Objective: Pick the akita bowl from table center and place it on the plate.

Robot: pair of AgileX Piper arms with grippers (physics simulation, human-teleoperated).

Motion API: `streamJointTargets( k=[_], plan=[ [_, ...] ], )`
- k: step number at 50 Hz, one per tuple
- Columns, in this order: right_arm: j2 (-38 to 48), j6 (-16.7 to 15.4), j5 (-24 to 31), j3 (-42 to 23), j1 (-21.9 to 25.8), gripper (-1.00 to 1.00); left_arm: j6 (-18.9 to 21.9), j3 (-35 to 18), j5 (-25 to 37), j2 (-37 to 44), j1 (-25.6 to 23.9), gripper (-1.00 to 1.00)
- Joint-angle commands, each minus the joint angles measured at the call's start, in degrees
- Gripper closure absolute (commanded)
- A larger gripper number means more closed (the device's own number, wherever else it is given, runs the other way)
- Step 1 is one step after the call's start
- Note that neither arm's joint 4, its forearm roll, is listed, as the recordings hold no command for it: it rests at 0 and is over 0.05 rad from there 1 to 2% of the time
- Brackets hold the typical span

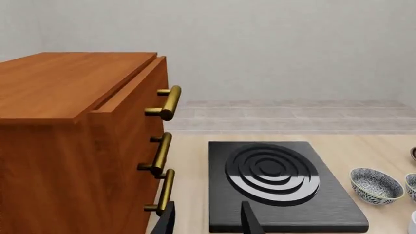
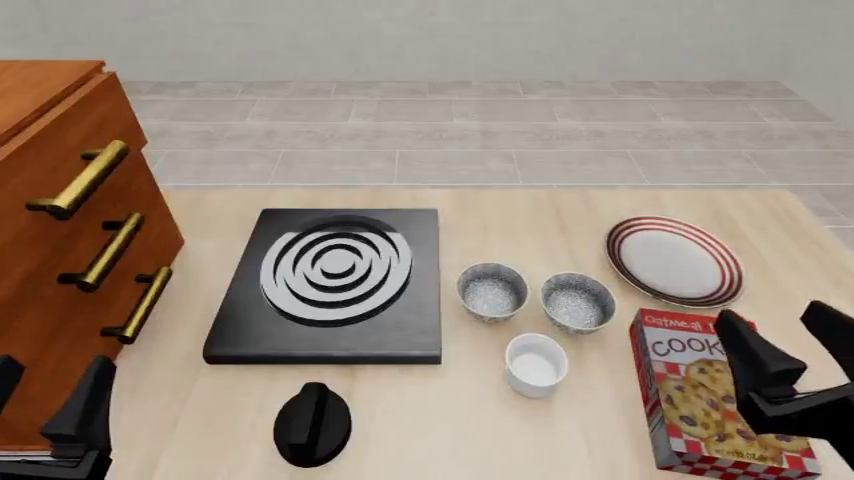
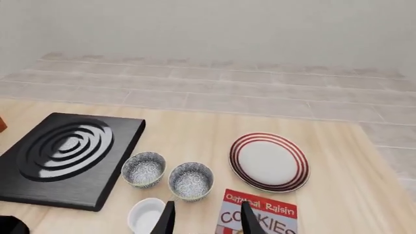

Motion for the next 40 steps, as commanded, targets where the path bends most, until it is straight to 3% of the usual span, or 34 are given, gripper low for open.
streamJointTargets(
  k=[1, 6, 7, 16, 20, 22, 32, 40],
  plan=[
    [11.94, -2.94, -1.46, -4.5, 3.07, -1.0, 0.0, 0.0, 0.01, 0.01, -0.01, -1.0],
    [17.14, -4.31, -2.68, -6.08, 4.16, -1.0, 0.02, 0.0, 0.0, -0.04, -0.01, -1.0],
    [19.54, -6.1, -2.92, -6.79, 4.45, -1.0, -0.01, 0.0, 0.0, -0.02, -0.01, -1.0],
    [27.9, -8.17, -3.78, -9.99, 6.44, -1.0, 0.03, 0.0, 0.01, -0.01, -0.02, -1.0],
    [31.23, -11.63, -4.39, -11.72, 7.11, -1.0, 0.0, 0.0, 0.0, -0.04, 0.01, -1.0],
    [33.82, -11.75, -4.02, -12.97, 8.78, -1.0, 0.01, 0.0, 0.0, -0.03, 0.0, -1.0],
    [40.35, -13.61, -3.92, -17.71, 7.75, -1.0, 0.0, 0.0, 0.01, -0.01, -0.01, -1.0],
    [49.85, -13.85, -3.67, -20.65, 11.37, -1.0, -0.01, 0.0, 0.01, 0.0, 0.01, -1.0]
  ],
)
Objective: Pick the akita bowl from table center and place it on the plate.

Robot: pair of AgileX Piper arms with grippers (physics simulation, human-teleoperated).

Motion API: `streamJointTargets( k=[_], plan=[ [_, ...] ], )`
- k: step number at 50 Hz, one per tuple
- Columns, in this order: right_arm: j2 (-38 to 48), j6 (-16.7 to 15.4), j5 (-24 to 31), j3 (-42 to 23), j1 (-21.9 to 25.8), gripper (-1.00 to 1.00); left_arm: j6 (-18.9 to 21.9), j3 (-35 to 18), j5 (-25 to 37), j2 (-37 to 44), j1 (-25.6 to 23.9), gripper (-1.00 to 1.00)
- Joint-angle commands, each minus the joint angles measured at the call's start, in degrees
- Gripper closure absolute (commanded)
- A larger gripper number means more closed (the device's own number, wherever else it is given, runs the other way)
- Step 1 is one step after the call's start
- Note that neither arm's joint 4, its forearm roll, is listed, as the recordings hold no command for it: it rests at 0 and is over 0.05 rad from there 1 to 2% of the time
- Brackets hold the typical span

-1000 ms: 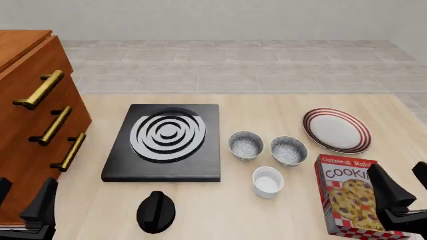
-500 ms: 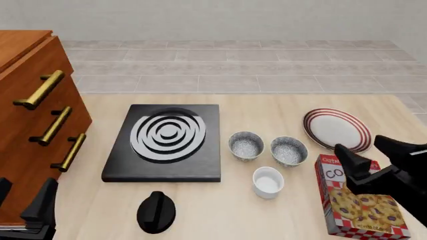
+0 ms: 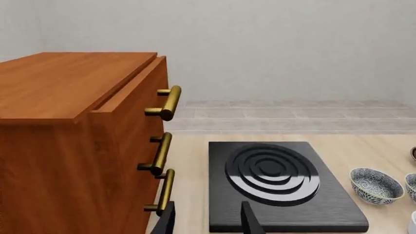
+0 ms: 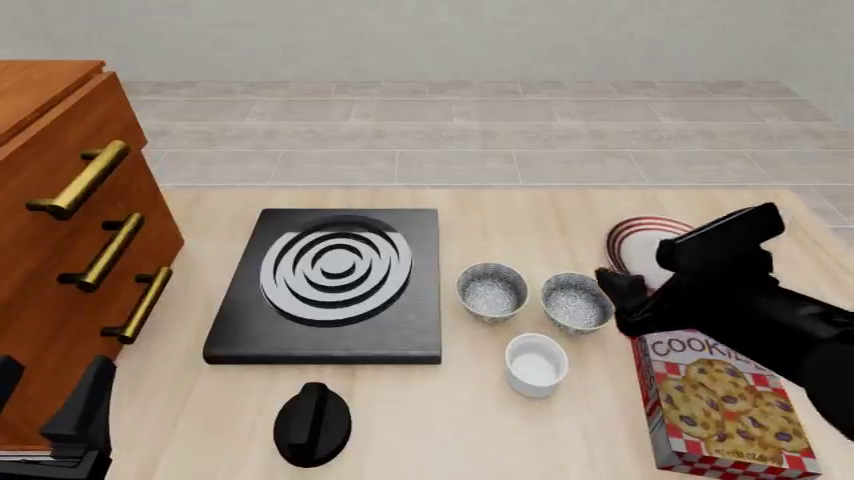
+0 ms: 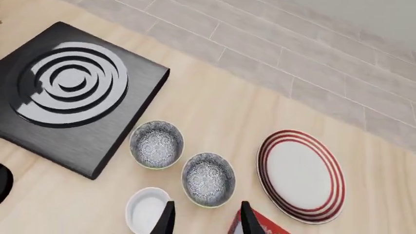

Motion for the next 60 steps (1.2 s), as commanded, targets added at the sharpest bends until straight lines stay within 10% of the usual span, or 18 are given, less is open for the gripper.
streamJointTargets(
  k=[1, 60],
  plan=[
    [11.1, -1.04, 0.33, -5.07, 2.6, -1.0, 0.01, 0.0, 0.0, -0.02, 0.0, -1.0],
    [46.24, -11.44, 9.35, -31.42, 3.4, -1.0, 0.0, 0.0, 0.0, 0.02, -0.01, -1.0]
  ],
)
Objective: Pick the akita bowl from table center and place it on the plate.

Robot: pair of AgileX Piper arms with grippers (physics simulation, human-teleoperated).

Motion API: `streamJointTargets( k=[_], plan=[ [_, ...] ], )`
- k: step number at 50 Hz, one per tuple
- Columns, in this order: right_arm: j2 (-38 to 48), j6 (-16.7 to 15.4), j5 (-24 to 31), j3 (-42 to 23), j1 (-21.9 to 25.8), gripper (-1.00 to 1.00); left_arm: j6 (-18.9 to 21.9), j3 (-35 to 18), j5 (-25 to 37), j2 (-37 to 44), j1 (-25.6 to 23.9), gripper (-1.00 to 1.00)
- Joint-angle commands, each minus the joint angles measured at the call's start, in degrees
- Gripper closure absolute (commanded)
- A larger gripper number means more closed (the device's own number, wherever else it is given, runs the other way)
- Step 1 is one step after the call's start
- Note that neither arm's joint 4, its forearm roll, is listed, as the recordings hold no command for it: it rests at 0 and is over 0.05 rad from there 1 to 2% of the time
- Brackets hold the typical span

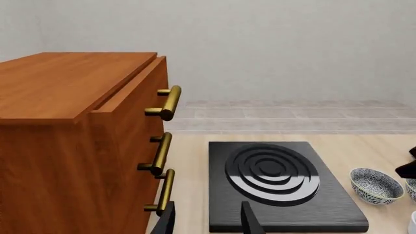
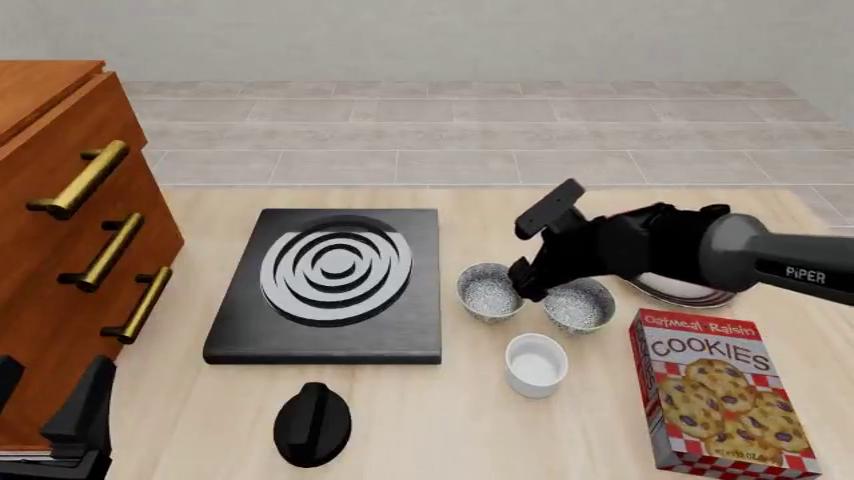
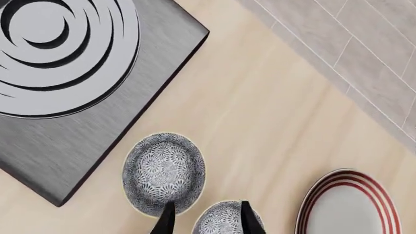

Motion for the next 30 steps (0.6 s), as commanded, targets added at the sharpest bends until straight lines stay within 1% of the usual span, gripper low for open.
streamJointTargets(
  k=[1, 3, 5, 8, 10, 15, 18, 26, 30],
  plan=[
    [5.09, -2.96, 0.4, -3.03, -1.13, -1.0, 0.0, 0.0, 0.0, 0.0, 0.0, -1.0],
    [5.55, -3.5, 0.01, -2.88, -1.85, -1.0, -0.02, 0.0, 0.0, 0.03, 0.0, -1.0],
    [6.43, -2.96, -0.62, -2.15, -0.28, -1.0, 0.0, 0.0, 0.0, -0.03, 0.01, -1.0],
    [7.06, -3.36, -1.2, -2.35, -0.05, -1.0, 0.02, 0.0, -0.01, -0.03, -0.02, -1.0],
    [6.69, -3.72, -1.34, -2.29, 0.9, -1.0, 0.0, 0.0, 0.0, -0.02, 0.01, -1.0],
    [8.59, -3.51, 0.11, -4.17, 0.71, -1.0, 0.0, 0.0, 0.0, -0.01, -0.01, -1.0],
    [9.13, -4.17, 0.84, -4.97, 0.59, -1.0, -0.01, 0.0, 0.0, 0.03, -0.01, -1.0],
    [10.55, -2.41, 2.13, -7.04, 1.3, -1.0, 0.01, 0.0, 0.0, -0.03, 0.0, -1.0],
    [12.09, -3.08, 2.19, -7.5, 1.48, -1.0, 0.0, 0.0, 0.0, 0.01, -0.01, -1.0]
  ],
)
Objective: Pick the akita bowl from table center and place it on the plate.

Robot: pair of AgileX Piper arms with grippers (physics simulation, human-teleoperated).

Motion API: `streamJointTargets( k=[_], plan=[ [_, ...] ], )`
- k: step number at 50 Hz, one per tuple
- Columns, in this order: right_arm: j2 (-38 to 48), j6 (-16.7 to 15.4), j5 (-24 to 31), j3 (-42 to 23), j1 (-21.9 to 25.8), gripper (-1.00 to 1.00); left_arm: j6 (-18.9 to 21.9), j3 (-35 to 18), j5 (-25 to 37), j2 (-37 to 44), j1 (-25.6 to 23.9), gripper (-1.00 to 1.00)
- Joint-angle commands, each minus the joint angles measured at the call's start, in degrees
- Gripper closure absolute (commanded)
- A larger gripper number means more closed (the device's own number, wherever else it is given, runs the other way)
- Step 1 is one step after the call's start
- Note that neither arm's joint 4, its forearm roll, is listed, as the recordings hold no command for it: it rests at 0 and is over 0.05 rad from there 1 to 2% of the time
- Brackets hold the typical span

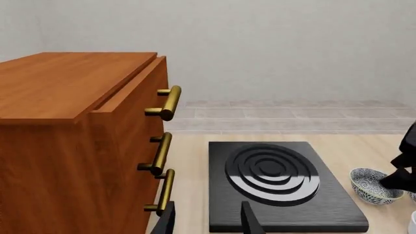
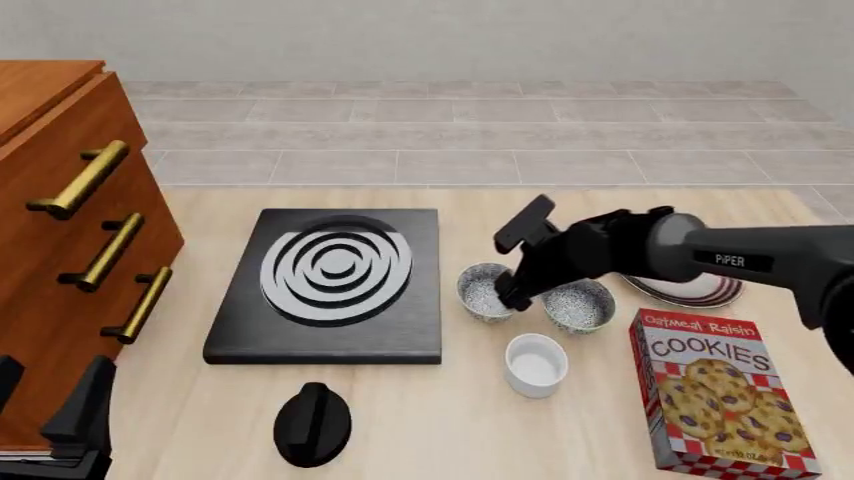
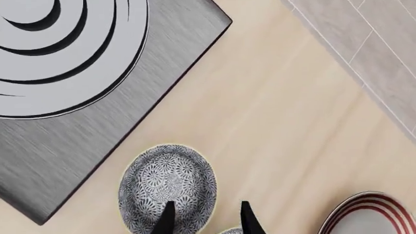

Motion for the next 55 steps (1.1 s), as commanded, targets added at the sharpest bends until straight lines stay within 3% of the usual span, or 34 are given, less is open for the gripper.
streamJointTargets(
  k=[1, 15, 32, 55],
  plan=[
    [3.34, -0.32, 0.96, -2.21, 0.62, -1.0, 0.0, 0.0, 0.0, 0.02, -0.01, -1.0],
    [5.53, -0.51, 2.76, -5.19, 0.62, -1.0, -0.02, 0.0, 0.0, 0.02, 0.01, -1.0],
    [8.95, -2.9, 3.36, -7.11, -2.14, -1.0, 0.01, 0.0, 0.0, 0.01, 0.0, -1.0],
    [12.11, -0.01, 3.3, -5.98, -1.38, -1.0, -0.01, 0.0, 0.01, 0.03, -0.01, -1.0]
  ],
)
